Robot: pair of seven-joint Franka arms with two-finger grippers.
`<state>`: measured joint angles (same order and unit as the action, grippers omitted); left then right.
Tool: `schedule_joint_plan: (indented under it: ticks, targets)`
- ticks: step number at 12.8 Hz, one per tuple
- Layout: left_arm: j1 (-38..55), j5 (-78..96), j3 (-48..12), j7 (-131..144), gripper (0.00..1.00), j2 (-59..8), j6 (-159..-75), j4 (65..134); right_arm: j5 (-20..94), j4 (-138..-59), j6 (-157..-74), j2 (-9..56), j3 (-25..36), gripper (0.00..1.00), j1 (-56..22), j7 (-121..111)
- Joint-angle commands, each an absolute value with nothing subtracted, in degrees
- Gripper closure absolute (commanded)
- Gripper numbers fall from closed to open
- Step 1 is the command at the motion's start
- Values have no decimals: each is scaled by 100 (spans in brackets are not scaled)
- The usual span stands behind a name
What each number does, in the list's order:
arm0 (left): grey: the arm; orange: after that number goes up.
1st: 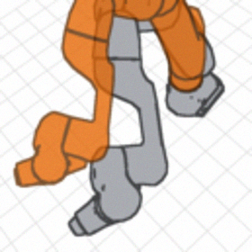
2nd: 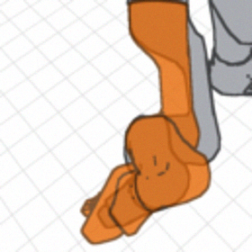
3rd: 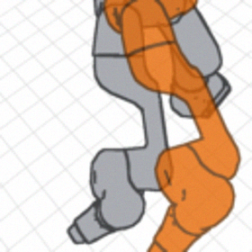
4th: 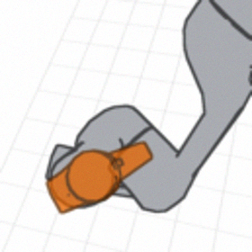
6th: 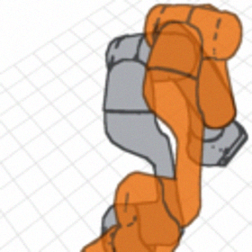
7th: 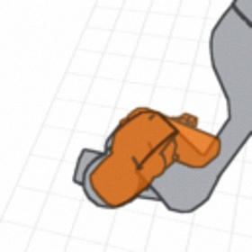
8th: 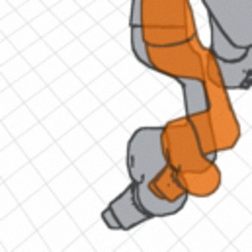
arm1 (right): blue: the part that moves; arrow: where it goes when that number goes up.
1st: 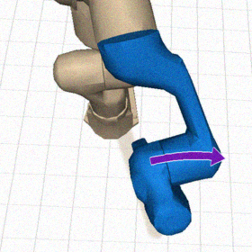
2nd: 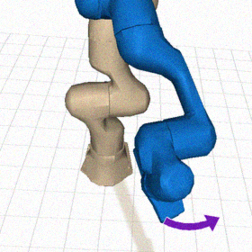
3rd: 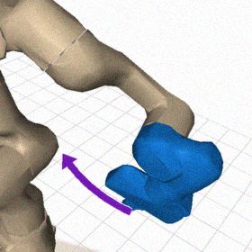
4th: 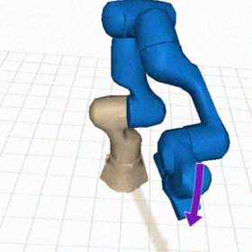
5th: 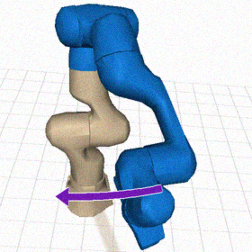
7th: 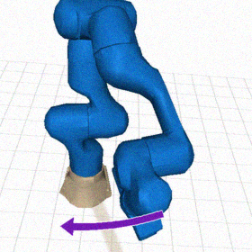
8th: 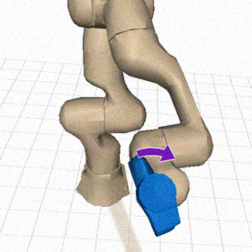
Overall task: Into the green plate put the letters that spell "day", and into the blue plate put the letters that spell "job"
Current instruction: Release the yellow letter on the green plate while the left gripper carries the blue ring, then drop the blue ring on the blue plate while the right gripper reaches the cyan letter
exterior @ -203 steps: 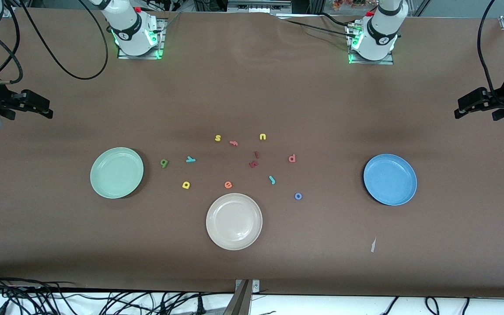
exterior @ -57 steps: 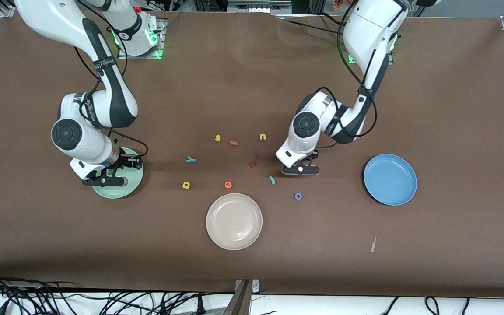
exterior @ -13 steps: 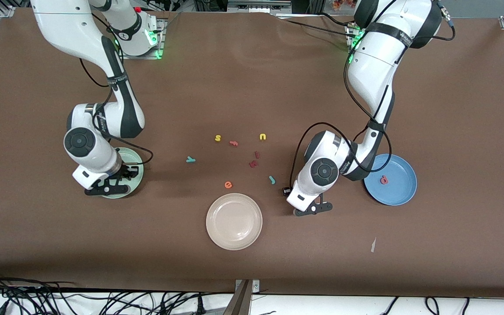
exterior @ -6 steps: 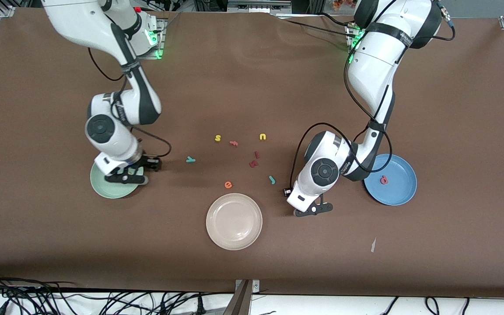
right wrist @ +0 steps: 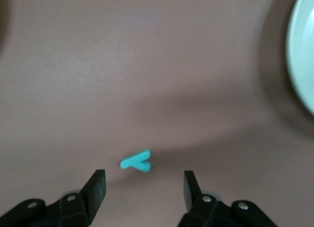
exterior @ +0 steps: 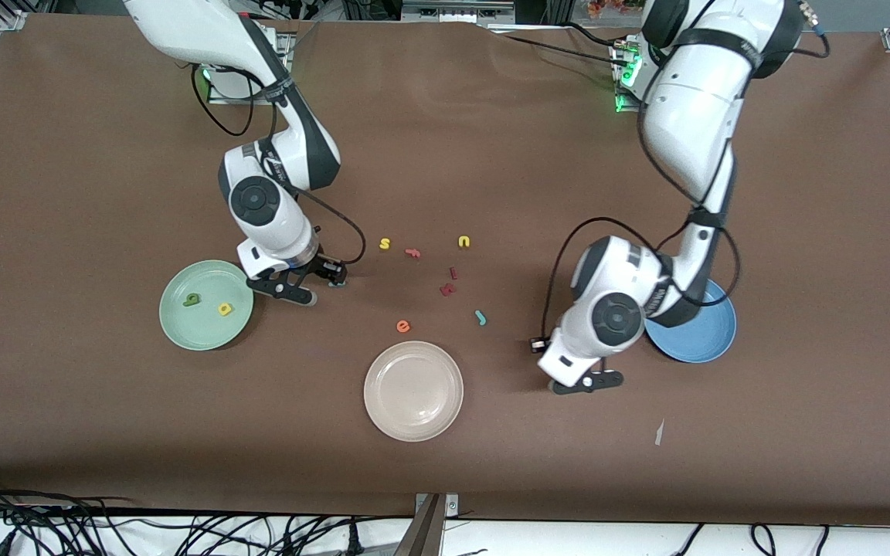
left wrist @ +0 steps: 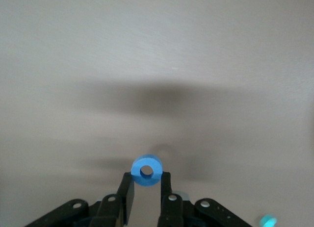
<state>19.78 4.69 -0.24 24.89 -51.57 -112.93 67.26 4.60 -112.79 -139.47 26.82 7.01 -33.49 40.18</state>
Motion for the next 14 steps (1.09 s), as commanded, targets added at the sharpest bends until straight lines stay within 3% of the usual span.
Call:
schedule_joint_plan:
  ticks: [1, 5, 8, 11, 12, 13, 14]
  targets:
    - [1505, 536, -70, 1218, 91, -4494, -10681, 7372, 510, -11513, -14255, 2680, 729, 27, -3436, 4113]
    - [749, 466, -62, -419, 96, -3351, -11151, 9057, 519, -12040, -15238, 2838, 729, 27, -3498, 4104]
    - [458, -25, -62, -694, 99, -2796, -12580, 10568, 536, -12059, -15354, 2927, 738, 27, -3612, 4113]
    - [300, -420, -53, -712, 96, -2698, -13647, 11398, 519, -11945, -15354, 2944, 756, 27, -3717, 4297]
    - [255, -544, -61, -712, 56, -2698, -13606, 11382, 492, -11918, -15354, 3014, 765, 27, -3735, 4307]
    - [264, -545, -62, -668, 1, -2698, -13484, 11295, 466, -11909, -15389, 3067, 773, 27, -3727, 4307]
    - [325, -528, -79, -607, 0, -2698, -13213, 11050, 466, -11918, -15520, 3102, 791, 27, -3727, 4298]
